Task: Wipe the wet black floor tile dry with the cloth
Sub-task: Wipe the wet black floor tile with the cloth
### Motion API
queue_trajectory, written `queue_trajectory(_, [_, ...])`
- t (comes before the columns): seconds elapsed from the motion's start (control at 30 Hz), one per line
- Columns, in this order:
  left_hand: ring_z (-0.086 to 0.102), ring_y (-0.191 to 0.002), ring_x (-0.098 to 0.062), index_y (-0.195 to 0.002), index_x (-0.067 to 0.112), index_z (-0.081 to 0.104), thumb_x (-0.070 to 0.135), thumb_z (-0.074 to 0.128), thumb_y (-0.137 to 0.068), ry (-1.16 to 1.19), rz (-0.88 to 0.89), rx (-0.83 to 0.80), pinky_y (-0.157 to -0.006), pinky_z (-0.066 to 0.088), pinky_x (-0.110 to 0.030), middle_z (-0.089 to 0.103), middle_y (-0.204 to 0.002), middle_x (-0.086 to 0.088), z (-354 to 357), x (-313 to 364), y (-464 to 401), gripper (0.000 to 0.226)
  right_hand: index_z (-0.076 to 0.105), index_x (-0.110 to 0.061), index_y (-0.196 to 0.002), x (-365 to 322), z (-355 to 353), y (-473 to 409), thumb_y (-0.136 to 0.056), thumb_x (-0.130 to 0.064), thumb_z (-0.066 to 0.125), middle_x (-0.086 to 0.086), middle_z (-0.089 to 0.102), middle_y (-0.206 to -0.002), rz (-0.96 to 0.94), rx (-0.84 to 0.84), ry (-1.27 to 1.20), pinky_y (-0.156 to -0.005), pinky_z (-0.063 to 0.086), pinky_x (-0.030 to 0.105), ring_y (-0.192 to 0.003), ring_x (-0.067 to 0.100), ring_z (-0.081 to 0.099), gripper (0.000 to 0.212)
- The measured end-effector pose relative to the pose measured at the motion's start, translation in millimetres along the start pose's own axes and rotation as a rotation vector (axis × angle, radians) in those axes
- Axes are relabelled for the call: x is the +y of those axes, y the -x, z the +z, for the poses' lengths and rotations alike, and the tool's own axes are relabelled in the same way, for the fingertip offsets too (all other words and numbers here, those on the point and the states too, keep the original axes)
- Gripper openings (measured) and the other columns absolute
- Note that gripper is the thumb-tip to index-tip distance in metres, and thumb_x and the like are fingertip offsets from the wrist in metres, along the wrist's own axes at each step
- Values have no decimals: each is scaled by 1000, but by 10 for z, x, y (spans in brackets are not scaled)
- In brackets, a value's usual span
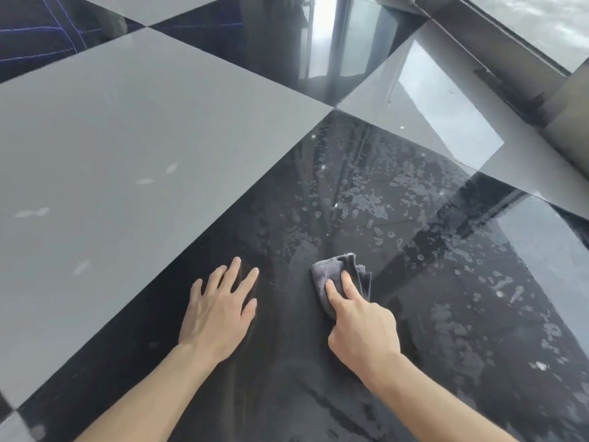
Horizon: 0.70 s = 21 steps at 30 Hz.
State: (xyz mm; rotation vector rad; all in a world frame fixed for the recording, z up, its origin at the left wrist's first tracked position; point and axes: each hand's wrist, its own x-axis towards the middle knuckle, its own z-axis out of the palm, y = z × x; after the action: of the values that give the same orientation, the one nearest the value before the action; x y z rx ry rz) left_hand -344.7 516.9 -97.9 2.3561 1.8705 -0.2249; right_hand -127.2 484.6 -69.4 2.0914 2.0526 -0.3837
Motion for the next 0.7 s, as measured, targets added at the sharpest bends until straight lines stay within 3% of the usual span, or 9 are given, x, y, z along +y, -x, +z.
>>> queue_trajectory(0.1, [13,-141,-22,-147,36,7,47,23,-96,-12,-3,-15,-110,22,-51,4,-158,-2,-2,12,-9,55,15,-32,-148,-99,55,251,-77,-21,49,-6,4,-159,11,-45,-17,-59,33,27,-86,24,65,80])
queue_trajectory(0.17, [13,-141,-24,-147,36,9,49,24,-95,-34,-22,1,-108,22,-52,5,-158,-4,-14,-37,-16,56,40,-35,-139,-181,67,415,-60,-29,67,-5,28,-153,7,14,-20,-49,28,25,-62,20,64,84])
queue_trajectory(0.23, [13,-142,-26,-148,35,11,50,27,-94,6,-91,22,-107,23,-53,8,-158,-6,-19,-138,-13,58,72,-29,-107,-253,26,511,-22,-29,79,-1,63,-124,-43,106,6,-39,18,20,-30,16,49,85])
queue_trajectory(0.3, [9,-143,-25,-148,34,10,52,25,-93,84,-180,16,-109,22,-54,6,-158,-6,13,-254,-9,59,76,-23,-95,-252,78,516,-11,-21,79,2,70,-111,-82,202,1,-36,16,18,-23,16,41,83])
queue_trajectory(0.37, [3,-144,-23,-148,33,9,54,22,-93,153,-258,-7,-111,18,-55,2,-158,-6,51,-320,-1,60,72,-25,-107,-273,29,493,-23,-19,79,1,63,-125,-48,91,-69,-37,22,20,-29,18,48,84])
queue_trajectory(0.43, [-1,-144,-21,-148,32,6,57,19,-92,159,-280,-8,-112,14,-54,-1,-158,-6,86,-315,9,62,43,-32,-138,-290,12,385,-58,-21,67,-5,27,-154,-1,-20,-93,-49,31,24,-58,22,62,84])
queue_trajectory(0.5, [-3,-145,-21,-148,32,5,59,17,-91,163,-281,16,-113,11,-55,-2,-158,-6,112,-286,19,65,13,-33,-148,-318,84,234,-76,-19,48,-8,-1,-159,22,-53,-83,-58,32,27,-83,25,64,81])
queue_trajectory(0.7, [-7,-144,-20,-147,32,-1,65,-6,-86,154,-299,93,-114,3,-54,-4,-157,-5,215,-243,68,70,19,-32,-146,-479,-45,-260,-77,-19,49,-8,9,-158,28,7,-95,-61,33,25,-92,24,65,76])
